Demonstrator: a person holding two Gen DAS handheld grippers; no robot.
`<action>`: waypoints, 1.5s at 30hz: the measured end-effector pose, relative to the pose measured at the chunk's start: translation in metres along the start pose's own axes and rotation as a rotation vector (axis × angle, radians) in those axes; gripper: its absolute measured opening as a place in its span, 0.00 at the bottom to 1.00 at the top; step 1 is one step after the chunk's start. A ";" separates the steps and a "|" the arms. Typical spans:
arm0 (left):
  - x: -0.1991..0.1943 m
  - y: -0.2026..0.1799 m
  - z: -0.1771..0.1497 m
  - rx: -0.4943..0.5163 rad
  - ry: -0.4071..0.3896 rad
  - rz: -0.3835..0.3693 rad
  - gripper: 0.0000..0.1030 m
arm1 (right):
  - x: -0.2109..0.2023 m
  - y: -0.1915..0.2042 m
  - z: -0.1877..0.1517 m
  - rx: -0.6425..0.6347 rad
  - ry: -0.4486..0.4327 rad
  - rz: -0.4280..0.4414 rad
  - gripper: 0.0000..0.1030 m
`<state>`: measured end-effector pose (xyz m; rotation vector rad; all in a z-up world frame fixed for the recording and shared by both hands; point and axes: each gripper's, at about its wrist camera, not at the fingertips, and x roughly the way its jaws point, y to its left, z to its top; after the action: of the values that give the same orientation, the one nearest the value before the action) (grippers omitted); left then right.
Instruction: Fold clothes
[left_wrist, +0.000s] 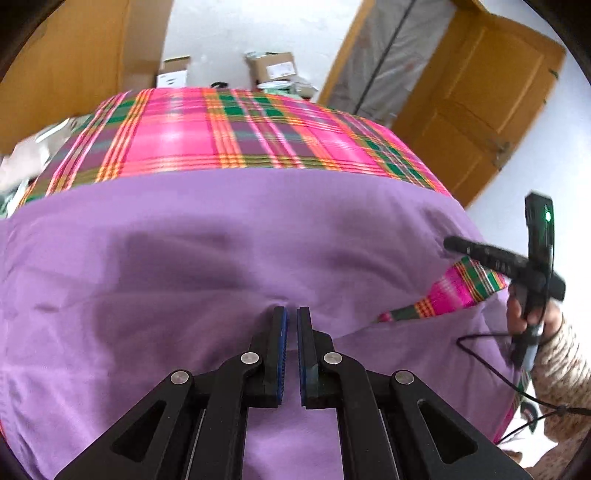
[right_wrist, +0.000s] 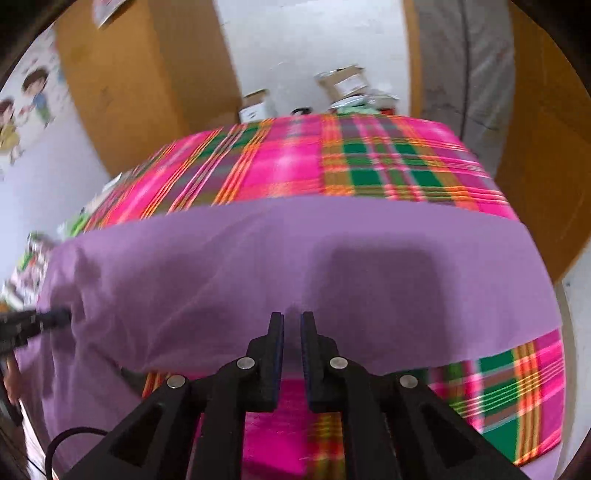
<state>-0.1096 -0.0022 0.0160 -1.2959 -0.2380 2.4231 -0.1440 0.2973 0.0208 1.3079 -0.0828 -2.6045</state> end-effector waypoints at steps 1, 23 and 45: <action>-0.001 0.004 -0.002 -0.012 0.003 -0.004 0.05 | 0.001 0.006 -0.004 -0.012 0.017 0.001 0.10; -0.073 0.093 -0.064 -0.194 -0.056 0.040 0.05 | -0.055 0.110 -0.025 -0.103 0.043 0.107 0.17; -0.137 0.130 -0.153 -0.264 -0.099 0.108 0.05 | -0.048 0.248 -0.116 -0.341 0.095 0.098 0.29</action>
<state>0.0537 -0.1813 -0.0072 -1.3277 -0.5444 2.6197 0.0194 0.0726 0.0257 1.2636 0.2927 -2.3404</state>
